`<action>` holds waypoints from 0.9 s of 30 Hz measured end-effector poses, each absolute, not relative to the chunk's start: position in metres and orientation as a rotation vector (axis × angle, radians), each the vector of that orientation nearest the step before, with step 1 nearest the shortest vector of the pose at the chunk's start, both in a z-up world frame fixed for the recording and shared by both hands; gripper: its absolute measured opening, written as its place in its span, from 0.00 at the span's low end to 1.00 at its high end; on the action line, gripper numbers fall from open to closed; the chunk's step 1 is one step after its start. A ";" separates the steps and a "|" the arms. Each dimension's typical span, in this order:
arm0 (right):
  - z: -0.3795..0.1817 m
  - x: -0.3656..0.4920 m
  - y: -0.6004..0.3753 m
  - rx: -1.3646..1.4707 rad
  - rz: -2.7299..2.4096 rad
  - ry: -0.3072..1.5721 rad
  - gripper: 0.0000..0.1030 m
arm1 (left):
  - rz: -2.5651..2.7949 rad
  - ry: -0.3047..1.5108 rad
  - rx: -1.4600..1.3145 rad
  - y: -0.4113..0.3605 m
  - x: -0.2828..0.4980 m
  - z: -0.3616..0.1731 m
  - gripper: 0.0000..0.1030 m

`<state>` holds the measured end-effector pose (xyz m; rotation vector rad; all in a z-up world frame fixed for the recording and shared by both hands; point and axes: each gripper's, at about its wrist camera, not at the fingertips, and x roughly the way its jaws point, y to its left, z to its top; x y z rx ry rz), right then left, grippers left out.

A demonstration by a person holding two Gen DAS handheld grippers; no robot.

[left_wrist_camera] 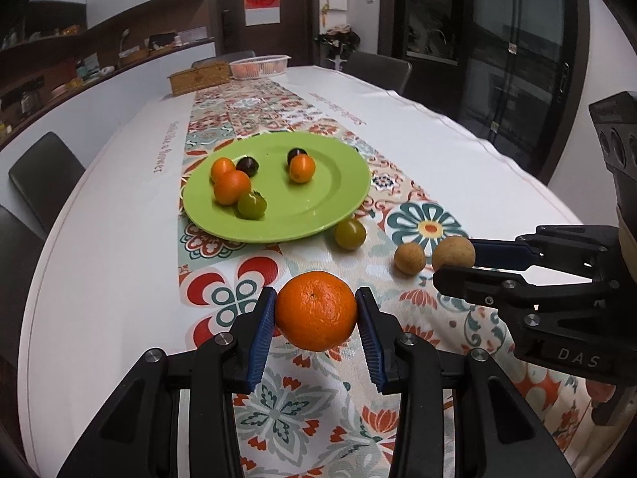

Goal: Organize fruits
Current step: 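Grasp the large orange with the left tool while the right tool grasps a brown kiwi, then carry the orange and the brown kiwi onto the green plate and open both tools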

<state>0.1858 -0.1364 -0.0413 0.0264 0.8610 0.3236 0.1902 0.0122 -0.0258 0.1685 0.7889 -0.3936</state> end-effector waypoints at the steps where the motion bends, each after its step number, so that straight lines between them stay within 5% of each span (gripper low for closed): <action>1: -0.038 0.185 -0.137 0.026 0.327 0.851 0.30 | -0.385 0.783 0.168 0.012 0.190 -0.023 0.39; 27: 0.007 0.240 -0.144 0.007 0.381 0.756 0.30 | -0.312 0.707 0.100 0.006 0.248 0.022 0.39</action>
